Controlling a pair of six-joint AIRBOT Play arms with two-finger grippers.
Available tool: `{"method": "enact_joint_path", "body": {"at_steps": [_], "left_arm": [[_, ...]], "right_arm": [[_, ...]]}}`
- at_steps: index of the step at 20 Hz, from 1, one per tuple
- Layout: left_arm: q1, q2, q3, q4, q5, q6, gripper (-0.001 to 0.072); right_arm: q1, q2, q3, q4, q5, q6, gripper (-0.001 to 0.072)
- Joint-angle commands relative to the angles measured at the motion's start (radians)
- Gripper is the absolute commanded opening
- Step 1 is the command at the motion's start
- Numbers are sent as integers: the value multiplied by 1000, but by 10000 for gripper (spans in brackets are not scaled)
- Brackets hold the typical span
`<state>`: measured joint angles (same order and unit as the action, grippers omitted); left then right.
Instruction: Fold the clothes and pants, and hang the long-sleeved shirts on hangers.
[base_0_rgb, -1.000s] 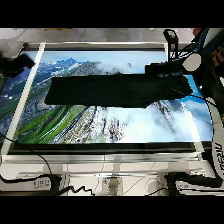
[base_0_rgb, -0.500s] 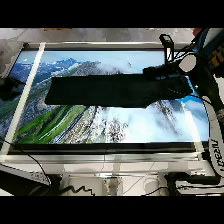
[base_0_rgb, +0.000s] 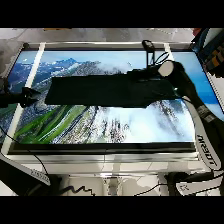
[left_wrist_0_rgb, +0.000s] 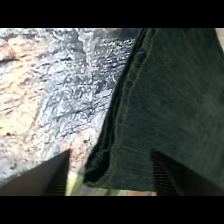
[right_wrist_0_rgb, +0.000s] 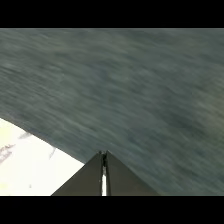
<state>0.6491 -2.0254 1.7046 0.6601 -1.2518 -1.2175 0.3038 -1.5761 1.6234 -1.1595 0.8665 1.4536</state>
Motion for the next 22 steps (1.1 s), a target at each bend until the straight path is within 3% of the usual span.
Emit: {"method": "enact_joint_path", "body": {"at_steps": [1,3,6,7,9,10,22], "left_arm": [[9,-34,3,-18,0,51,473],[19,-51,18,-18,-23,63,476],[31,-79,58,-20,-67,71,591],[31,-79,59,-25,-69,79,618],[31,-79,59,-26,-73,84,633],[31,-79,59,-27,-78,91,633],[-2,-85,58,-62,-145,80,630]], "right_arm": [[76,-29,0,-35,-134,-1,22],[82,-34,0,-50,-106,0,22],[73,-34,0,-53,-53,43,24],[71,-34,0,-48,-42,58,64],[71,-35,0,-45,-29,69,324],[71,-35,0,-45,-29,82,408],[71,-35,0,-2,-44,83,420]]}}
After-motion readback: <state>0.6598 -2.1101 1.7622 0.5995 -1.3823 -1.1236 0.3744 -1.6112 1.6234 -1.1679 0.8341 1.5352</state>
